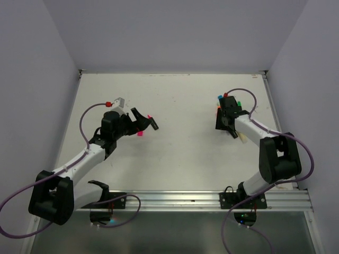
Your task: Open the pen caps
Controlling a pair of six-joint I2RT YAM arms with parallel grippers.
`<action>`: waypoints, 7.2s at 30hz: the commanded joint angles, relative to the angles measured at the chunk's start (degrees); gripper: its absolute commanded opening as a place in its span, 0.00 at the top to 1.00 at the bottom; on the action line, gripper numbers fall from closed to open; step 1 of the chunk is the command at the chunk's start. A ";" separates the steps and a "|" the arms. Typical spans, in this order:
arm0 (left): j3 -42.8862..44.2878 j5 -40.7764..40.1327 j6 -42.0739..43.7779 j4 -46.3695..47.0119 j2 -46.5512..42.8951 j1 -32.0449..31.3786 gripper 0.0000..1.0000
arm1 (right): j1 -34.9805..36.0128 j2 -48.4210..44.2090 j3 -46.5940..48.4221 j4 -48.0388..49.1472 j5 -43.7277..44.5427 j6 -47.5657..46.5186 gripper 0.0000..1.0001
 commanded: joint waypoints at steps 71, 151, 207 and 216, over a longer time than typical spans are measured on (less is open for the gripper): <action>0.14 0.31 1.56 0.57 0.07 -0.63 0.06 | -0.75 20.79 19.86 1.96 -6.76 -7.80 0.48; 4.44 7.26 -13.20 16.12 14.22 -8.72 0.34 | 30.80 -1.01 5.18 19.45 -28.12 0.02 1.00; 7.07 -2.75 -13.02 10.42 10.62 -7.84 1.00 | 35.63 -0.83 1.93 18.22 -13.20 -0.15 1.00; 8.14 -6.99 -14.25 13.49 8.78 -3.36 1.00 | 38.36 -2.06 -0.88 18.74 -9.83 -0.24 1.00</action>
